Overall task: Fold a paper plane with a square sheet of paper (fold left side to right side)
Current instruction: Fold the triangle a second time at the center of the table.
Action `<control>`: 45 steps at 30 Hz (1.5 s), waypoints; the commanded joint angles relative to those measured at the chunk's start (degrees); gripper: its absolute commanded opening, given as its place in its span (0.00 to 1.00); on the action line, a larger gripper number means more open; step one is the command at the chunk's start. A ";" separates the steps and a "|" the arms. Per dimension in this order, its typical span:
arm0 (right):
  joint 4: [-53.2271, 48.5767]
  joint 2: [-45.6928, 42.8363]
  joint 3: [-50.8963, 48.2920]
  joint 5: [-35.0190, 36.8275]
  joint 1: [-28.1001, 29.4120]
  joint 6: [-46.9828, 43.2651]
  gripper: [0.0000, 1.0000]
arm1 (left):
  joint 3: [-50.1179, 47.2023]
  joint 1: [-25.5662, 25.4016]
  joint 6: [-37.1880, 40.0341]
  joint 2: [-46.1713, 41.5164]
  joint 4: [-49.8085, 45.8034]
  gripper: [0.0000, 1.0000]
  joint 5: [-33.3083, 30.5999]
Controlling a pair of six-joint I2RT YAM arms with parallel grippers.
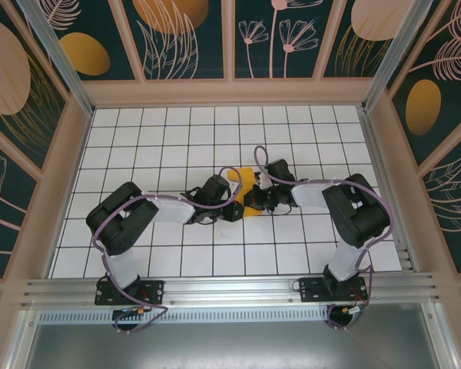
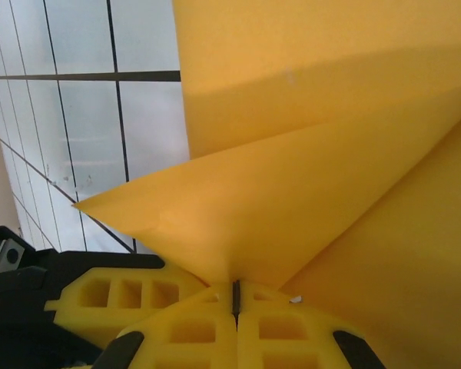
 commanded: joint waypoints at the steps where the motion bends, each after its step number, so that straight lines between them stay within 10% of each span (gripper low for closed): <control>1: 0.97 1.30 1.97 0.59 0.53 0.27 0.00 | -1.78 -0.27 0.47 0.90 -4.06 0.19 -1.06; 45: -11.73 9.06 12.59 9.96 -11.11 -9.88 0.00 | -4.17 -0.26 0.18 0.59 -3.21 0.18 -1.41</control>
